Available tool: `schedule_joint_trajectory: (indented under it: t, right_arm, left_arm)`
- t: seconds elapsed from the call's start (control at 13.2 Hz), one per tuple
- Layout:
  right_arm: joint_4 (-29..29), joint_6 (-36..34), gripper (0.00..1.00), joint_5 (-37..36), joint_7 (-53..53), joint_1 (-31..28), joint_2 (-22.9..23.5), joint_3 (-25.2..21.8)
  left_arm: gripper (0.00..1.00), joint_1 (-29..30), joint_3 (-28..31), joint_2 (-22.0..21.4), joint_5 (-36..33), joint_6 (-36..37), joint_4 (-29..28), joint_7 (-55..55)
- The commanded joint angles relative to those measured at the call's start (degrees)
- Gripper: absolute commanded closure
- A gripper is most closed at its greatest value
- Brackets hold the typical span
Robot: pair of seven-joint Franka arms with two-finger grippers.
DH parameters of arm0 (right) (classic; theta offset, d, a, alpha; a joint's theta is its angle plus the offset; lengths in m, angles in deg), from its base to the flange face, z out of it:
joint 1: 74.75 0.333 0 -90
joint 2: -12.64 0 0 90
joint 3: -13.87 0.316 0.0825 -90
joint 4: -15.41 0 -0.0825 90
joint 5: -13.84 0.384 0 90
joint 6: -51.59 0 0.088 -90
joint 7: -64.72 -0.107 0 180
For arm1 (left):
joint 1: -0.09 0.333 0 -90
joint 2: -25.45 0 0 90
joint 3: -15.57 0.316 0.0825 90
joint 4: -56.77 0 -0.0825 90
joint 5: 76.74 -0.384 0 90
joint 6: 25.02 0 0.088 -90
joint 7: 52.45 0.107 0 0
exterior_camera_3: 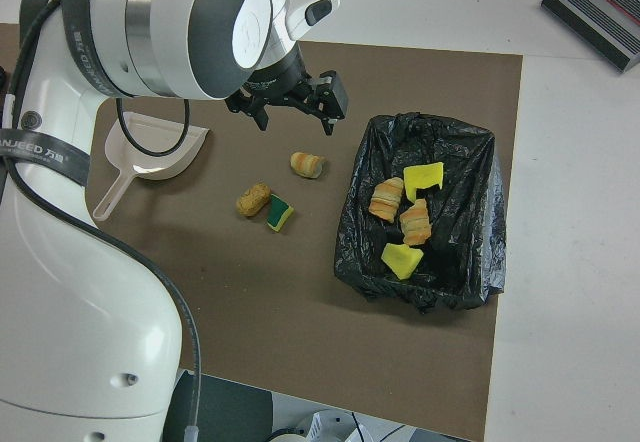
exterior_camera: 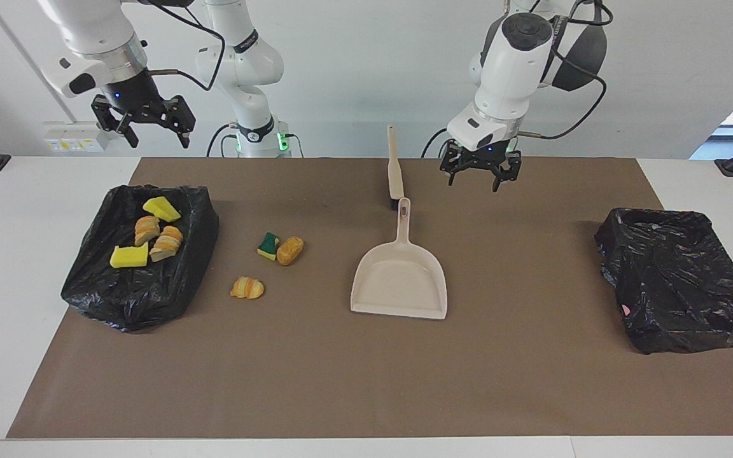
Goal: Sweep and dump trash in bin
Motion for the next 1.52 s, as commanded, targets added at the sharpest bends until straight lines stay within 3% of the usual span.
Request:
schedule_joint_trajectory:
  t: [0.0,0.3,0.61,1.14,1.21,1.44]
  right_arm:
    - [1.6,-0.2,0.00,-0.3,1.1,0.0,-1.5,-0.4]
    - [1.6,-0.1,0.00,-2.3,1.1,0.4,-1.7,0.3]
    - [1.6,0.0,0.00,-2.2,1.1,0.2,-1.7,0.3]
    - [7.7,3.1,0.00,-1.1,0.9,1.4,-4.5,0.6]
    - [8.4,2.8,0.00,-1.0,1.1,1.7,-4.6,0.7]
    - [12.9,3.1,0.00,-1.1,0.9,1.9,-7.9,0.6]
  left_arm:
    - [0.00,-0.8,-2.4,4.9,-0.1,-4.9,-1.0,-5.6]
    - [0.00,-2.4,-3.4,10.6,-0.5,-12.0,-2.9,-8.3]
    - [0.00,-3.2,-3.4,11.2,-0.9,-18.6,-8.3,-8.4]
    - [0.00,-3.3,-4.4,10.7,-0.9,-18.1,-10.2,-8.3]
    - [0.08,-3.3,-4.8,10.6,-0.9,-16.8,-10.2,-8.2]
    - [0.15,-3.3,-5.7,10.4,-0.9,-15.2,-10.2,-8.3]
